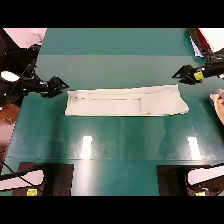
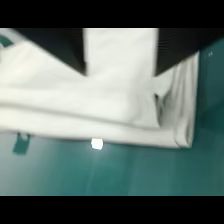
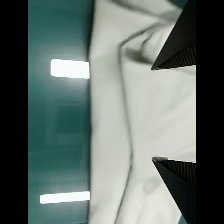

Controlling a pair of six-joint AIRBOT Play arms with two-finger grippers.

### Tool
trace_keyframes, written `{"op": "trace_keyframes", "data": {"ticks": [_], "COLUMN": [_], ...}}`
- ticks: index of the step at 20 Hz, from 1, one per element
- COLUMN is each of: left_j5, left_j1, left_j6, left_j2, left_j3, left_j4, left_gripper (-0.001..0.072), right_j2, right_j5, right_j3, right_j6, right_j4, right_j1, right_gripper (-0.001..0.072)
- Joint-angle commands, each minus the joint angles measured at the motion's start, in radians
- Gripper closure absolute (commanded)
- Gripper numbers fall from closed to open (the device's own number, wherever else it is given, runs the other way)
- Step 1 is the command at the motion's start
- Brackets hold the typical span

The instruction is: Fold the shirts.

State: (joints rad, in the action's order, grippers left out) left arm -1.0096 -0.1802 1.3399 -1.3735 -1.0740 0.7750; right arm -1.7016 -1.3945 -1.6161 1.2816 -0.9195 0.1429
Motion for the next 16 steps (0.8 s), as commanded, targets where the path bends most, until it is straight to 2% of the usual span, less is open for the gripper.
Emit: {"op": "trace_keyframes", "data": {"ticks": [1, 4, 7, 10, 12, 16], "left_j5": [-0.128, -0.154, -0.132, -0.089, -0.064, -0.037], "left_j1": [0.000, 0.022, 0.093, 0.176, 0.224, 0.294], "left_j6": [-0.068, -0.076, -0.076, -0.076, -0.076, -0.076], "left_j2": [-0.003, -0.004, -0.004, -0.004, -0.004, -0.004], "left_j3": [-0.016, -0.016, -0.016, -0.016, -0.016, -0.016], "left_j4": [-0.027, -0.025, -0.022, -0.019, -0.019, -0.019], "left_gripper": [0.0677, 0.0675, 0.0675, 0.0675, 0.0676, 0.0684], "right_j2": [-0.013, -0.031, -0.079, -0.132, -0.150, -0.152], "right_j5": [-0.155, -0.207, -0.209, -0.180, -0.130, -0.071], "right_j3": [-0.015, -0.013, 0.053, 0.142, 0.192, 0.228], "right_j6": [-0.037, -0.045, -0.060, -0.103, -0.151, -0.198], "right_j4": [-0.070, -0.080, -0.021, -0.003, 0.074, 0.140], "right_j1": [0.089, 0.162, 0.207, 0.214, 0.212, 0.182], "right_gripper": [0.0091, 0.0089, 0.0089, 0.0091, 0.0093, 0.0133]}}
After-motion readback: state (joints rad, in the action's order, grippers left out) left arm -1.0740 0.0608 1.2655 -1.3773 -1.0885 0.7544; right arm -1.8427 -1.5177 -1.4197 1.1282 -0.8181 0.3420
